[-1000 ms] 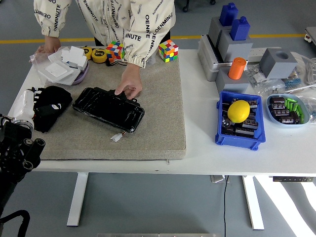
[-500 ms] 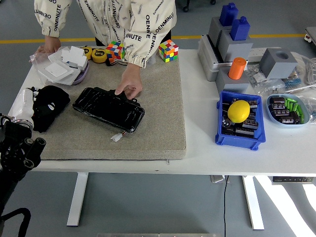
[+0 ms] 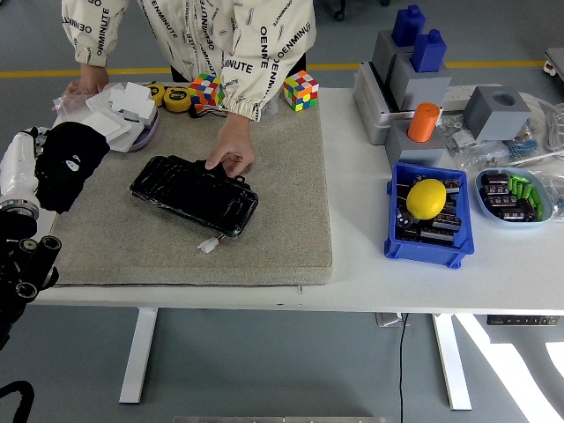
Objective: Pick the rag up,wipe the panel,place it on the desk
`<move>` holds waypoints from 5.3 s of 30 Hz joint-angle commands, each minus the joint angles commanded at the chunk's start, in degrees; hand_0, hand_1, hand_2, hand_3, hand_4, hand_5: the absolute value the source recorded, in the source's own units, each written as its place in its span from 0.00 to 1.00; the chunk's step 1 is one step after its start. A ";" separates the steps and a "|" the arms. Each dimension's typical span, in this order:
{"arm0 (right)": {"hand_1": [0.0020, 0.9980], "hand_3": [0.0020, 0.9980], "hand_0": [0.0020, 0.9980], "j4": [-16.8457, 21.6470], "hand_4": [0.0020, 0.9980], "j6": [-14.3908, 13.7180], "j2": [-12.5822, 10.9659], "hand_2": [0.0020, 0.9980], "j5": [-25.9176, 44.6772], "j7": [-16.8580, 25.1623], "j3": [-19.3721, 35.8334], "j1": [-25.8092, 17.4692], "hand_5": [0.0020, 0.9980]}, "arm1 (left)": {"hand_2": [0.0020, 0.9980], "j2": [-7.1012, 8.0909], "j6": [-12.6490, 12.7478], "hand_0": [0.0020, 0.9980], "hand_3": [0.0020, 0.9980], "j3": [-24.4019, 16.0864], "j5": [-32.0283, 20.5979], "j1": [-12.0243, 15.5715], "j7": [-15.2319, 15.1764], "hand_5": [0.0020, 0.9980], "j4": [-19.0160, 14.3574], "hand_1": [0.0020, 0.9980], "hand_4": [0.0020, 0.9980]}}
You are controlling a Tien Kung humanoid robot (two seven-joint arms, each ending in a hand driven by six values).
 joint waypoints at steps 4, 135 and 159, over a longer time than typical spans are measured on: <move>0.55 0.52 0.53 -0.01 0.88 0.03 0.08 0.49 0.10 0.00 -0.17 0.10 0.34 | 0.27 0.07 -0.71 0.20 0.55 4.64 -1.32 -0.04 0.49 0.00 -2.90 0.25 0.61; 0.55 0.52 0.53 0.92 0.89 0.24 -0.42 0.49 2.75 -0.04 -3.73 0.29 0.34 | 0.22 -1.15 4.89 0.18 0.56 24.06 -7.82 -4.41 5.16 0.00 1.30 0.20 0.61; 0.55 0.52 0.53 0.98 0.88 0.22 -0.43 0.49 2.71 -0.01 -3.29 0.32 0.34 | 0.22 2.03 3.82 0.18 0.56 43.56 -12.80 -1.93 8.21 0.00 -19.86 0.20 0.61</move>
